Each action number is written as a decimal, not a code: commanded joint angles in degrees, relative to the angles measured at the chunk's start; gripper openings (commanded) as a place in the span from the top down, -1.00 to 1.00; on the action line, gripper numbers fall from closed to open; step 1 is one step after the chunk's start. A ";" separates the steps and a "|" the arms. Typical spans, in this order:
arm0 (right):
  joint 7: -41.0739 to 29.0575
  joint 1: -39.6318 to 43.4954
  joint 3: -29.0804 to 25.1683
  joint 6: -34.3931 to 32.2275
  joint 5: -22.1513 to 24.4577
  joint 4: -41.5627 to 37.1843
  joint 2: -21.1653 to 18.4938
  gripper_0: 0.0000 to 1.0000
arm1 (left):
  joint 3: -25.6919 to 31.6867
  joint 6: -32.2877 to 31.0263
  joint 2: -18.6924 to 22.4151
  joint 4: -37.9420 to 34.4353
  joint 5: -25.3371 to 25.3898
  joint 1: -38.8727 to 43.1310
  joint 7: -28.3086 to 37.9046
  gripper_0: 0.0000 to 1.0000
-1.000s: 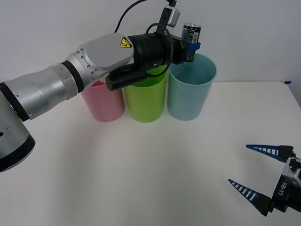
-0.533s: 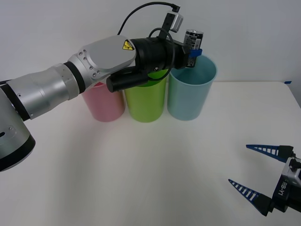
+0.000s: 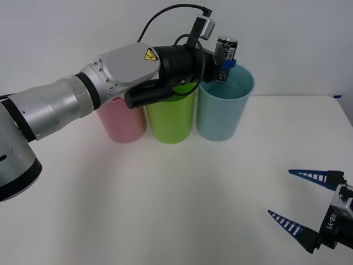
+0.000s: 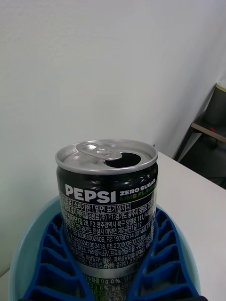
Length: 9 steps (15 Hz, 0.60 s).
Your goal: Put cans in the blue bin and PET bottles in the pink bin and trash in the green bin.
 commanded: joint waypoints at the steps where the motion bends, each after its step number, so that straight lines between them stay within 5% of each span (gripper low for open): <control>1: 0.00 0.00 0.00 0.00 0.00 0.00 0.00 -1.00 | 0.02 0.00 -0.18 -0.03 -0.46 0.00 0.71 1.00; 3: 0.00 0.00 0.00 0.00 0.00 0.00 0.00 -1.00 | 0.02 0.00 -0.36 0.15 -0.55 -0.09 1.33 0.87; 4: 0.00 0.00 0.00 0.00 0.00 0.00 0.00 -1.00 | 0.02 0.00 -0.54 0.15 -0.64 -0.17 1.50 0.36; 5: 0.00 0.00 0.00 0.00 0.00 0.00 0.00 -1.00 | 0.02 0.00 -0.62 0.24 -0.73 -0.26 1.76 -1.00; 9: 0.00 0.00 0.00 0.00 0.00 0.00 0.00 -1.00 | 0.02 0.00 -0.80 0.15 -0.46 -0.53 3.08 -1.00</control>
